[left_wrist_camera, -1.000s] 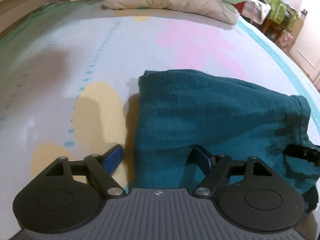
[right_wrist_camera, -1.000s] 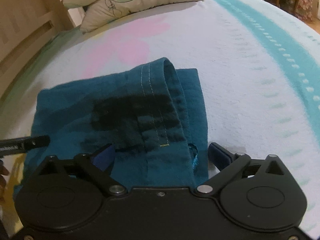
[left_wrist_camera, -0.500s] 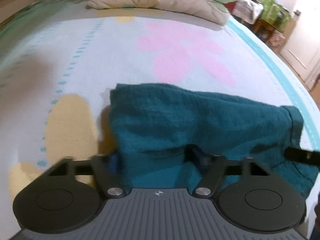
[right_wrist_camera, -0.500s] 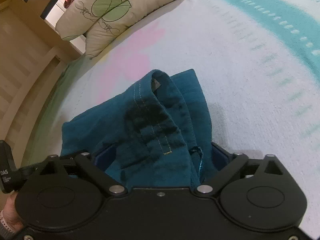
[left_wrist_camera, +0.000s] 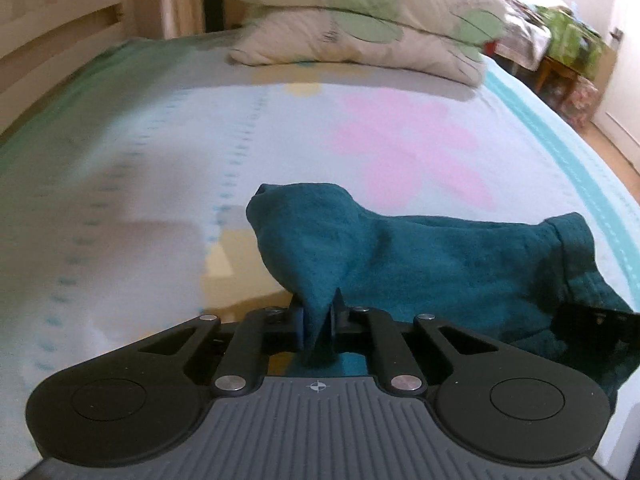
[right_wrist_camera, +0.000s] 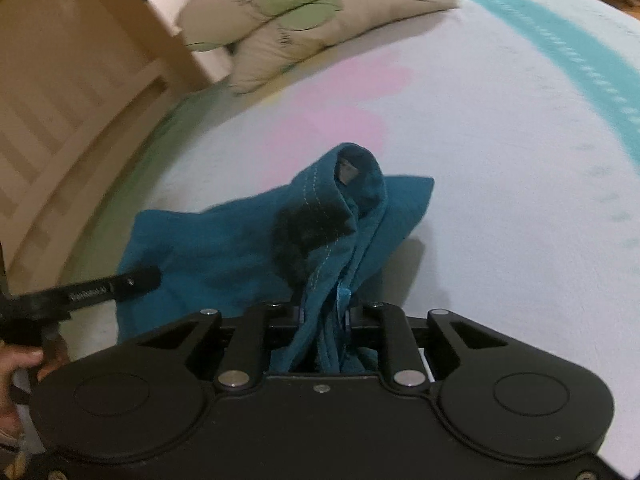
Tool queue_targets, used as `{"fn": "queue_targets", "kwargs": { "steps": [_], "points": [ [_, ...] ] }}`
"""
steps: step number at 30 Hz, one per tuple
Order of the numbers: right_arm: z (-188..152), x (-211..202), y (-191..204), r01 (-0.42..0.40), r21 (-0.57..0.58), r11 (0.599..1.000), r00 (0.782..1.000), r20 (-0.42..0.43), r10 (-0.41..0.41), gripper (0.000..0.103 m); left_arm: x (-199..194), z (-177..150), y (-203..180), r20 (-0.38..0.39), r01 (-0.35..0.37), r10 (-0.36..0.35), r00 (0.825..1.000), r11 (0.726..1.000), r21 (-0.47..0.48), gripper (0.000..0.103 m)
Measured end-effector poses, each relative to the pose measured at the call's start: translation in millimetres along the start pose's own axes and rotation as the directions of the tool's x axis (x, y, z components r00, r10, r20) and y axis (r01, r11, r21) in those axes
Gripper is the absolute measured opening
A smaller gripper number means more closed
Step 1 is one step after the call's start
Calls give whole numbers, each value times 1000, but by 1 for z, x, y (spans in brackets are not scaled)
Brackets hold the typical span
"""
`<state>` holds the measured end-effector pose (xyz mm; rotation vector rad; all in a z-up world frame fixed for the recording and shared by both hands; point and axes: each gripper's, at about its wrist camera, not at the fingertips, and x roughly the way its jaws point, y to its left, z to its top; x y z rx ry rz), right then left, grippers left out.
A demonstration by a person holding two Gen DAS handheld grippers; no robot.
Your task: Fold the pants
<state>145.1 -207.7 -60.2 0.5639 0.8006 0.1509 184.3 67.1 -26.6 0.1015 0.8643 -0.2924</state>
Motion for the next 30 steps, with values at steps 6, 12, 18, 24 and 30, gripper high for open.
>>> {"fn": "queue_targets", "kwargs": {
  "steps": [6, 12, 18, 24, 30],
  "points": [
    [26, 52, 64, -96, -141, 985, 994, -68, 87, 26, -2, 10, 74, -15, -99, 98, 995, 991, -95, 11],
    [33, 108, 80, 88, -238, 967, 980, -154, -127, 51, 38, 7, 119, -191, -158, 127, 973, 974, -159, 14],
    [44, 76, 66, 98, -146, 984, 988, -102, -114, 57, -2, 3, 115, -123, -202, 182, 976, 962, -181, 14],
    [28, 35, 97, 75, -209, 975, 996, 55, -65, 50, -40, -10, 82, -41, -73, 66, 997, 976, -207, 14],
    [-16, 56, 108, 95, -297, 950, 994, -27, -108, 33, -23, -45, 49, -125, -25, -1, 992, 979, -205, 14]
  ]
}}
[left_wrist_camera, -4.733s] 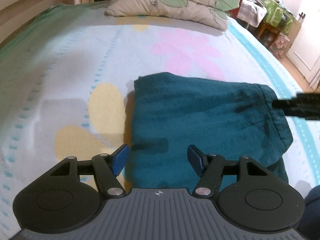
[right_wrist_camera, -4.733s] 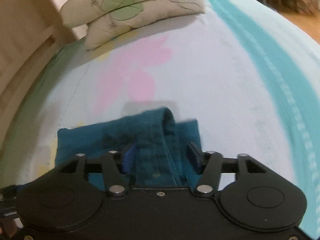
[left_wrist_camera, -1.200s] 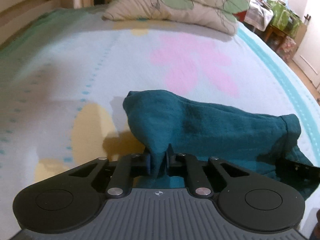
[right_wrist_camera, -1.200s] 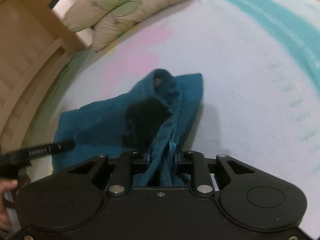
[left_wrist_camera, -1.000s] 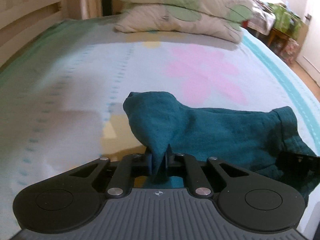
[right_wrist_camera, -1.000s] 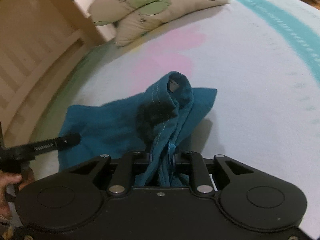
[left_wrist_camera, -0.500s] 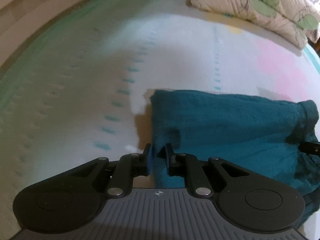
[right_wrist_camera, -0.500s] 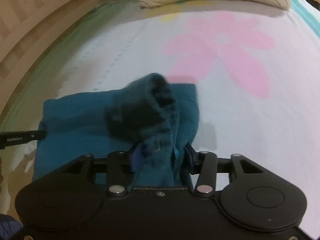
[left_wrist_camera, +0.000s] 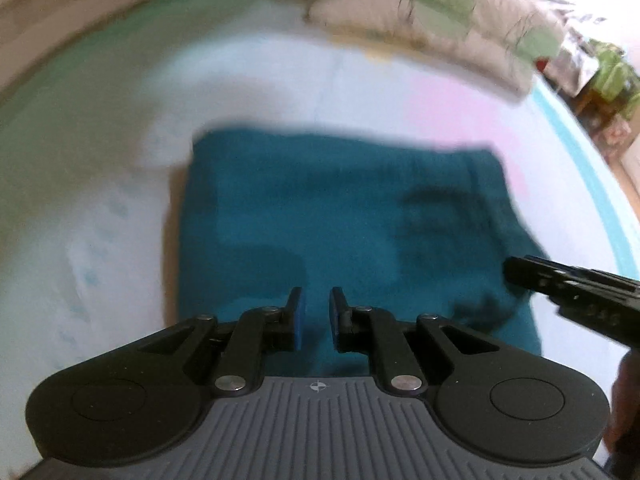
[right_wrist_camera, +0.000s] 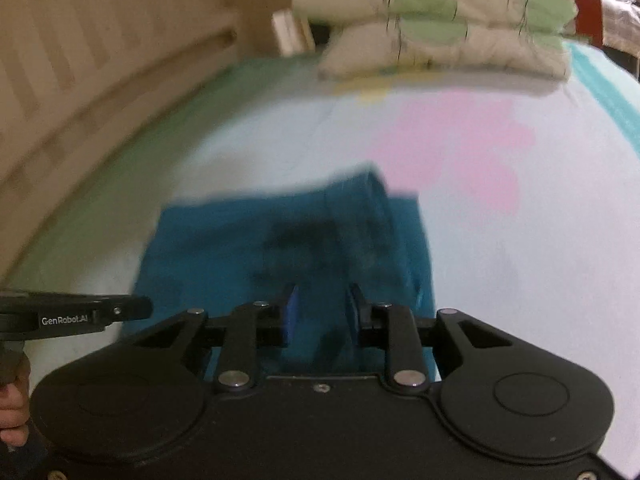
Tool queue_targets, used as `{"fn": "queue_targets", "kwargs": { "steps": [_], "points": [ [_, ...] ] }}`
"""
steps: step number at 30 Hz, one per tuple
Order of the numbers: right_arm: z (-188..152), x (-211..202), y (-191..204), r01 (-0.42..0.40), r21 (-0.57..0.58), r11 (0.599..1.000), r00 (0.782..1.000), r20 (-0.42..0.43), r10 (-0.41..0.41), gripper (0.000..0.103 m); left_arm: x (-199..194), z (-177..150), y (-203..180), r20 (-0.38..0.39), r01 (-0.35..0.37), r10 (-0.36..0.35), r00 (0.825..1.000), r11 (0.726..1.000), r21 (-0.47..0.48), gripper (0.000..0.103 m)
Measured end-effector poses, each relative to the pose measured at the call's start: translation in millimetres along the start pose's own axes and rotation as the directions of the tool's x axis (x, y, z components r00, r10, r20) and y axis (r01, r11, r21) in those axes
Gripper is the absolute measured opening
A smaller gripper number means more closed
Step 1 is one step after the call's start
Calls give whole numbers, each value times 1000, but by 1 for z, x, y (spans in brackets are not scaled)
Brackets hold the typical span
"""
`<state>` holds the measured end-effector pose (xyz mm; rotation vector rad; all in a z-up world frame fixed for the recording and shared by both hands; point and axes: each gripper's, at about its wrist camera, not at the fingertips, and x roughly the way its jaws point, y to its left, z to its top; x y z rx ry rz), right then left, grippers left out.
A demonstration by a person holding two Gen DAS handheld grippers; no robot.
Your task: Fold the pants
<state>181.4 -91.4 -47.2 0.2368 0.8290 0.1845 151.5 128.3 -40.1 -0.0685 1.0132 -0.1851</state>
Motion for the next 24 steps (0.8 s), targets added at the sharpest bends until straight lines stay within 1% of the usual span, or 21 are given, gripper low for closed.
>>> {"fn": "queue_targets", "kwargs": {
  "steps": [2, 3, 4, 5, 6, 7, 9, 12, 14, 15, 16, 18, 20, 21, 22, 24],
  "points": [
    [-11, 17, -5, 33, 3, 999, 996, -78, -33, 25, 16, -13, 4, -59, -5, 3, 998, 999, -32, 14],
    [-16, 21, -8, 39, 12, 999, 993, -108, -37, 14, 21, -19, 5, -73, -10, 7, 997, 999, -39, 14],
    [-20, 23, -9, 28, 23, 999, 992, -124, -25, 12, 18, -24, 7, -38, -8, 7, 999, 999, -47, 14],
    [-23, 21, -9, 23, 32, 999, 993, -118, -19, 12, 14, -25, 7, -26, -10, 9, 1000, 998, -57, 14],
    [-23, 17, -7, 21, 32, 999, 994, -111, -17, 14, 10, -25, 7, -26, -17, 15, 1000, 998, -64, 14],
    [-22, 12, -6, 13, 32, 999, 995, -102, -9, 21, 5, -23, 6, -20, -23, 22, 1000, 997, -69, 14],
    [-21, -4, -1, -3, 44, 999, 997, -74, 6, 31, -9, -27, 3, 12, -38, 39, 999, 997, -72, 14],
    [-23, -32, 4, -19, 51, 999, 1000, -8, 20, 31, -34, -32, -7, 78, -58, 61, 995, 997, -43, 14],
    [-26, -51, 9, -16, 49, 999, 1000, 25, 15, 31, -51, -38, -17, 108, -67, 69, 992, 998, -19, 14],
    [-29, -61, 10, -14, 44, 999, 999, 42, 12, 35, -61, -44, -22, 114, -72, 73, 991, 997, -14, 14],
    [-32, -71, 13, -13, 37, 999, 998, 60, 11, 42, -68, -47, -26, 116, -80, 82, 990, 997, -17, 14],
    [-38, -83, 19, 1, 17, 1000, 996, 86, -3, 47, -78, -55, -34, 129, -83, 85, 988, 996, -18, 14],
    [-47, -97, 26, 23, -11, 1000, 994, 111, -22, 47, -90, -63, -43, 160, -77, 77, 984, 997, -7, 14],
    [-50, -100, 30, 30, -18, 999, 992, 120, -27, 50, -95, -69, -48, 175, -81, 80, 981, 997, 0, 14],
    [-52, -104, 31, 36, -14, 999, 991, 128, -34, 54, -100, -74, -54, 186, -89, 85, 979, 996, 14, 15],
    [-58, -114, 32, 41, 18, 999, 989, 140, -43, 55, -105, -80, -63, 188, -100, 89, 978, 994, 52, 16]
  ]
}}
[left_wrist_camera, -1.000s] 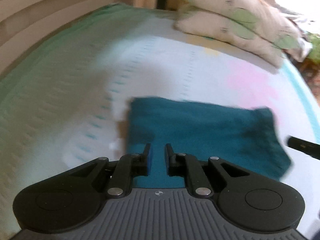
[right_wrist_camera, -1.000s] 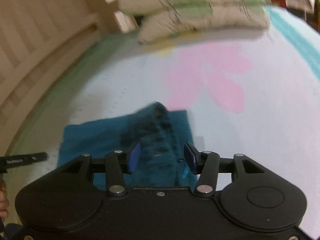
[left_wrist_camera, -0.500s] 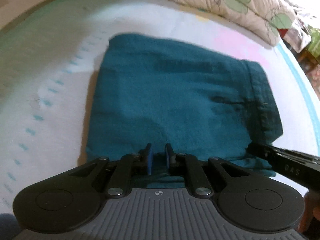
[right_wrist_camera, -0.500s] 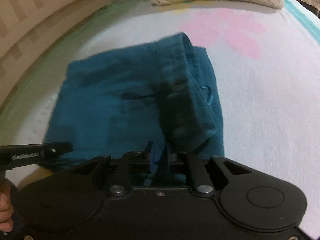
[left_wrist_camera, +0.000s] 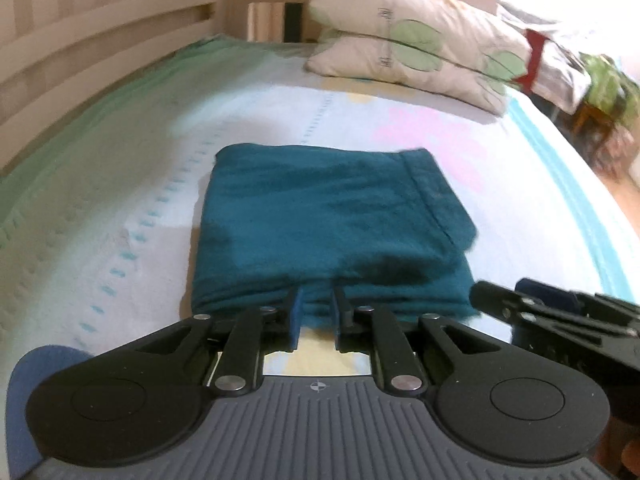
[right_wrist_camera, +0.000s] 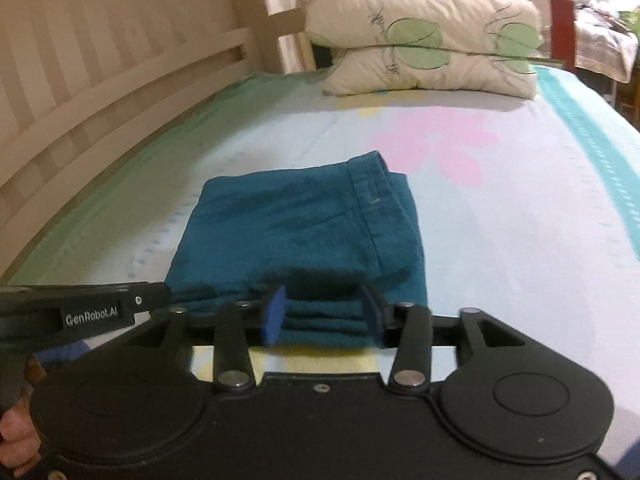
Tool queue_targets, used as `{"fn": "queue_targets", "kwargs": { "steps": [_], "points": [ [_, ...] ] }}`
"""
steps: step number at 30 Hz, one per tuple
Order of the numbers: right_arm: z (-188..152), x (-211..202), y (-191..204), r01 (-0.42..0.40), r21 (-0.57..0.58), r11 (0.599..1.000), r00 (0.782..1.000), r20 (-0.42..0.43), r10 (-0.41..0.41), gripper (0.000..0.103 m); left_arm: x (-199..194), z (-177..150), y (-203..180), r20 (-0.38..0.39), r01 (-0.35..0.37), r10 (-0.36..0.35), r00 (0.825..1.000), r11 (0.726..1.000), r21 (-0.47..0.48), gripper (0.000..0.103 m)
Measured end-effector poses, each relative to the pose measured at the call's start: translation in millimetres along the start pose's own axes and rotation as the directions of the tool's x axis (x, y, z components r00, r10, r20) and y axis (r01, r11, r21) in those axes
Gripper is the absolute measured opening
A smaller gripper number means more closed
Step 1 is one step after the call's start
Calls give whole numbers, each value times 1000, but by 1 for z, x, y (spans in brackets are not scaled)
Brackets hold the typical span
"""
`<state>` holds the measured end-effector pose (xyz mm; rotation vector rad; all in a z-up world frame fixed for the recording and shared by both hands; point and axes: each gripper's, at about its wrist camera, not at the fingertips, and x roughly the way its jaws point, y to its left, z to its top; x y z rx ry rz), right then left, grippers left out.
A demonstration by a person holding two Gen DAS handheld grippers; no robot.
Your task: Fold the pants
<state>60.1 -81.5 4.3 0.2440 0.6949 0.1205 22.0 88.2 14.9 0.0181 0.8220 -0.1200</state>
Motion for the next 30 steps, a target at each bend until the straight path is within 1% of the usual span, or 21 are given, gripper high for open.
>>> {"fn": "queue_targets", "kwargs": {
  "steps": [3, 5, 7, 10, 12, 17, 21, 30],
  "points": [
    [-8, -12, -6, 3, 41, 999, 1000, -2, -3, 55, -11, -8, -16, 6, -34, 34, 999, 997, 66, 17],
    [-12, -19, -8, 16, 40, 999, 1000, -8, -16, 55, -19, -15, -22, 28, -57, 54, 998, 994, 90, 17],
    [-16, -25, -10, 33, 36, 999, 999, -13, -33, 56, -23, -21, -25, 33, -59, 56, 998, 995, 84, 18],
    [-22, -29, -12, 57, 28, 998, 998, -21, -56, 58, -26, -27, -26, -2, -40, 40, 999, 998, 52, 18],
    [-25, -29, -13, 64, 24, 998, 997, -35, -63, 58, -26, -32, -28, -9, -40, 40, 999, 998, 44, 18],
    [-26, -32, -12, 58, 18, 998, 998, -23, -58, 58, -26, -41, -33, -33, -46, 48, 998, 997, 55, 18],
    [-26, -33, -11, 47, 13, 999, 999, -14, -47, 59, -25, -41, -34, -48, -41, 43, 998, 998, 55, 18],
    [-26, -34, -10, 38, 5, 999, 999, -12, -38, 59, -30, -38, -34, -13, -52, 52, 999, 998, 28, 18]
  ]
}}
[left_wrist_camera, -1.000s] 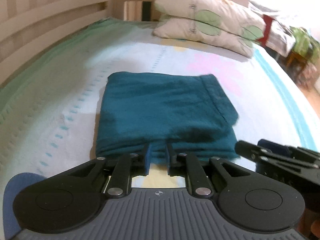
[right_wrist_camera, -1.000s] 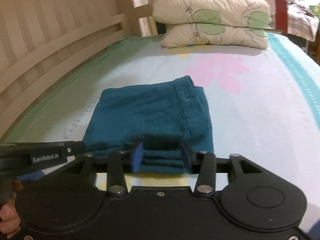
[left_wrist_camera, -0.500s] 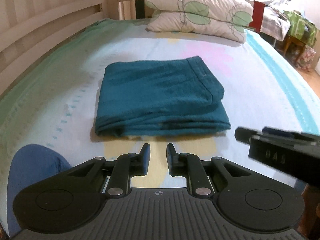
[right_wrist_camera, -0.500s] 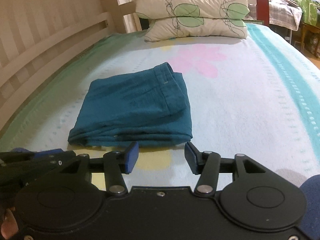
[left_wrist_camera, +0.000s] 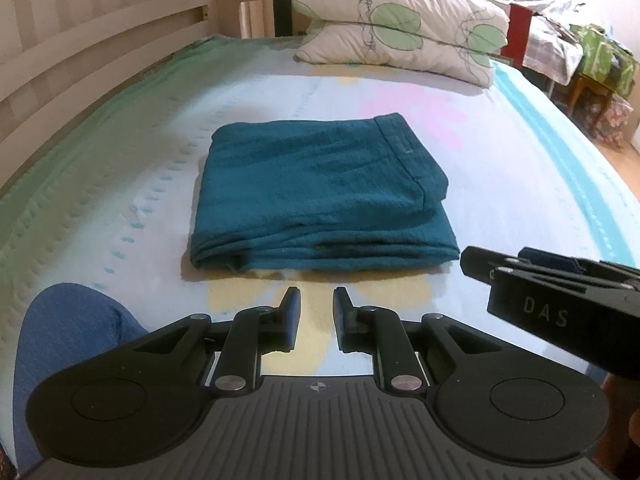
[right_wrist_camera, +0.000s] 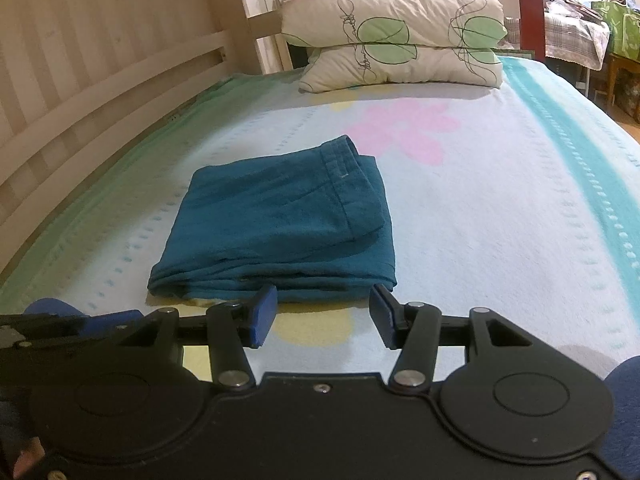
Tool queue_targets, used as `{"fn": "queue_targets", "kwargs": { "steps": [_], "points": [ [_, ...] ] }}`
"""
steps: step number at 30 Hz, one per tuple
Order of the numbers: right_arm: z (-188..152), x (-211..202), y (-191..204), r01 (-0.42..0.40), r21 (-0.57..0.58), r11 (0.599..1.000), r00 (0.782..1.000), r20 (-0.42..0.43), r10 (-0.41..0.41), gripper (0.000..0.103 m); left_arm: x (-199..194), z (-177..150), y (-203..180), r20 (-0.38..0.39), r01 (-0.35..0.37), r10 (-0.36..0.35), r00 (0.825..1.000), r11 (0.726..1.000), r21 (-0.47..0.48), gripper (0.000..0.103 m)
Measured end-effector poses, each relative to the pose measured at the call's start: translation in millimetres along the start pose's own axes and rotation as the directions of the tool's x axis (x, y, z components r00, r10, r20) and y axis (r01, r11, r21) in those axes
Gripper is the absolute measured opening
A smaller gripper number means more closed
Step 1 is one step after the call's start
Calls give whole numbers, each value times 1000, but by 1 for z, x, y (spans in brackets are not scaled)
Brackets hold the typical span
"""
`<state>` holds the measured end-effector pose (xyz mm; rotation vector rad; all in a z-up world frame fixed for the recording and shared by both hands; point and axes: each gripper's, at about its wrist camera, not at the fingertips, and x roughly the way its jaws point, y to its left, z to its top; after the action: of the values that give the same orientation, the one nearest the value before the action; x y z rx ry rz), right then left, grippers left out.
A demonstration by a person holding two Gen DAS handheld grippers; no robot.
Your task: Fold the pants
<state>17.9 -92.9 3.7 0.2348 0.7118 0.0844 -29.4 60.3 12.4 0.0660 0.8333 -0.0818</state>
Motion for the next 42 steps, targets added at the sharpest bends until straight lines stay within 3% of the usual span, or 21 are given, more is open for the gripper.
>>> {"fn": "queue_targets", "kwargs": {
  "steps": [42],
  "points": [
    [-4, 13, 0, 19, 16, 1000, 997, -71, -18, 59, 18, -1, 2, -73, -3, 4, 997, 1000, 18, 18]
  ]
}}
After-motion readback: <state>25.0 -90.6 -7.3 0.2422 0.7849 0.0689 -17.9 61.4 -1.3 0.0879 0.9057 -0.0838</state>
